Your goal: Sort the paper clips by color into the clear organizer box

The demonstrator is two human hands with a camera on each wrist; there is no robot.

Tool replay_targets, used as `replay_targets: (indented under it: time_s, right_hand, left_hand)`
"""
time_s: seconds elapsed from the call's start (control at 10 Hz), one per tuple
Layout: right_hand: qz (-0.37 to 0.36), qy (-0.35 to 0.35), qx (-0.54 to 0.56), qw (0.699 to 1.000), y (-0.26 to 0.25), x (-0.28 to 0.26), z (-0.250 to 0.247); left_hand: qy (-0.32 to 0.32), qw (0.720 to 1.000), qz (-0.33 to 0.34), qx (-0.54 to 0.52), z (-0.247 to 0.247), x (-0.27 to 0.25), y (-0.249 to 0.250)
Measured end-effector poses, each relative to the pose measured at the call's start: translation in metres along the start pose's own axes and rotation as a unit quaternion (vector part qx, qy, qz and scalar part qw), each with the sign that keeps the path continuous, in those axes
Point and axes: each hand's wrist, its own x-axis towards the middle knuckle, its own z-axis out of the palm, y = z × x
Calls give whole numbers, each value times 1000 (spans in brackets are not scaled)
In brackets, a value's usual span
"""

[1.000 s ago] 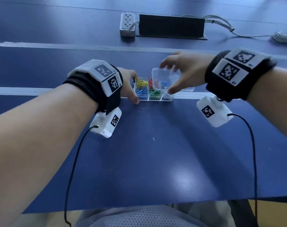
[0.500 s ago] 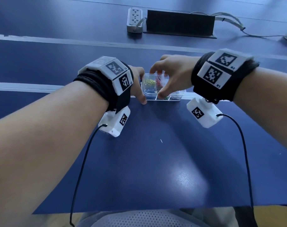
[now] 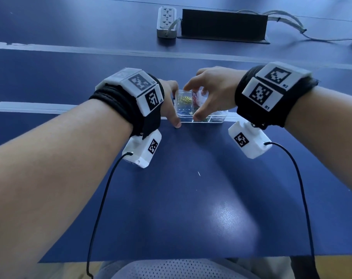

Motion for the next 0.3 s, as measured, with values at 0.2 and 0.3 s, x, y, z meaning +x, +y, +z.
replay_targets:
  time_s: [0.2, 0.3]
  right_hand:
    - [11, 8, 2, 1000, -3, 0, 9]
    - [36, 1, 28, 999, -1, -7, 17]
  left_hand:
    - [2, 999, -5, 38, 1, -2, 1]
    - [17, 998, -38, 52, 7, -6, 0]
